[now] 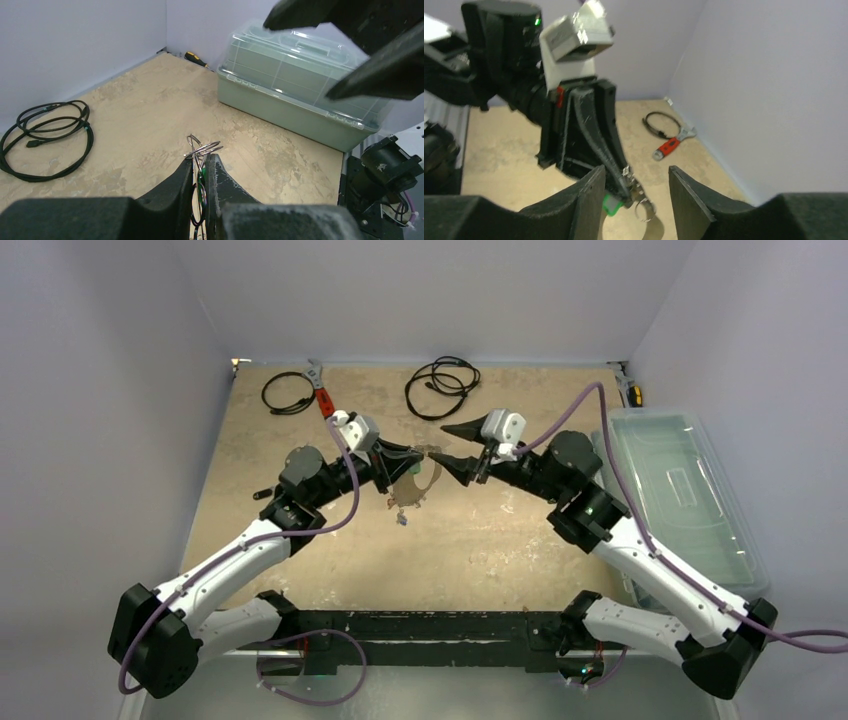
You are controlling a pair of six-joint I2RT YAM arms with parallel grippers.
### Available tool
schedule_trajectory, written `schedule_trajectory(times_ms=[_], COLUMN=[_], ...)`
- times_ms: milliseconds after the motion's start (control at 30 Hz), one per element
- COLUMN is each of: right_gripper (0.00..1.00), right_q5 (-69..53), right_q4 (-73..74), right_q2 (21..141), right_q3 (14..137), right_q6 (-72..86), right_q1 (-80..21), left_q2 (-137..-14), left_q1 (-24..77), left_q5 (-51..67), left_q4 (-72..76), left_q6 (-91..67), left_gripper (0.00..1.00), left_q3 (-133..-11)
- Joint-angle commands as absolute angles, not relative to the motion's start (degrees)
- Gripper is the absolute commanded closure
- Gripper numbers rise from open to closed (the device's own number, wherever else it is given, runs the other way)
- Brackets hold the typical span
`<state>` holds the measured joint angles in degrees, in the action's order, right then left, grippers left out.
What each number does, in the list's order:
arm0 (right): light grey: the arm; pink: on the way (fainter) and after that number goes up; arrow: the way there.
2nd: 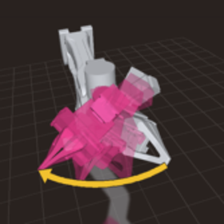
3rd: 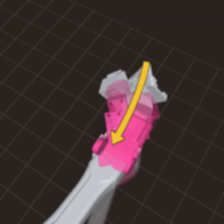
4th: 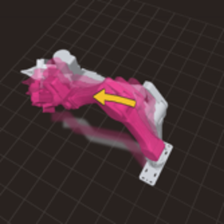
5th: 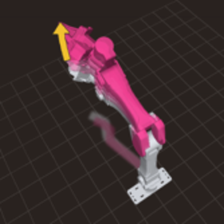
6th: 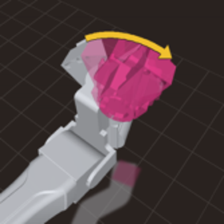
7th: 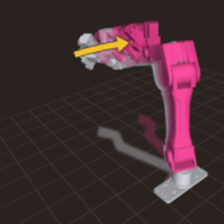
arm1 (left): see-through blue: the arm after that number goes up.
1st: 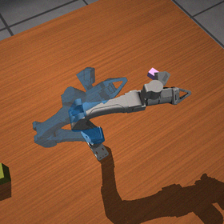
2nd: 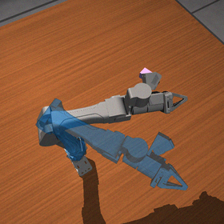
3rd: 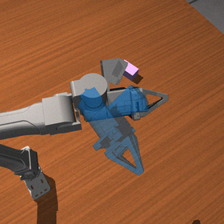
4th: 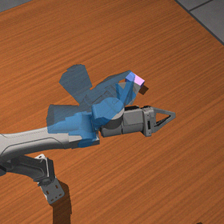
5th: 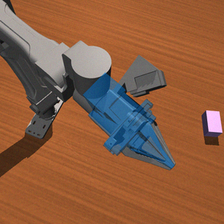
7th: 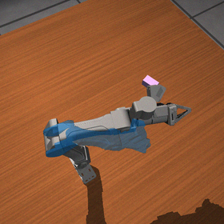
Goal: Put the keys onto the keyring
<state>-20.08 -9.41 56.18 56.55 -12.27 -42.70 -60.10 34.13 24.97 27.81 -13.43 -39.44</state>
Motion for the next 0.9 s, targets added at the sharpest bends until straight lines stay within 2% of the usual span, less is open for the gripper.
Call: schedule_trajectory(times_ms=[0, 200, 867], right_gripper=[0.5, 0.61, 0.73], right_q5=[-26.9, -24.1, -25.1], right_q4=[-2.7, 2.2, 4.0], right_q2=[59.6, 63.7, 70.0], right_q3=[60.9, 64.9, 69.0], right_q6=[-16.2, -18.9, -19.1], right_q1=[-42.5, -42.5, -42.9], left_q2=[-59.9, -60.0, -59.4], left_q1=[33.7, 33.7, 34.3], left_q5=[25.4, 26.2, 26.2], left_q4=[26.9, 26.4, 26.0], left_q6=[-13.5, -13.2, -12.6], left_gripper=[1.0, 1.0, 1.0], left_q3=[-43.9, -44.1, -44.0])
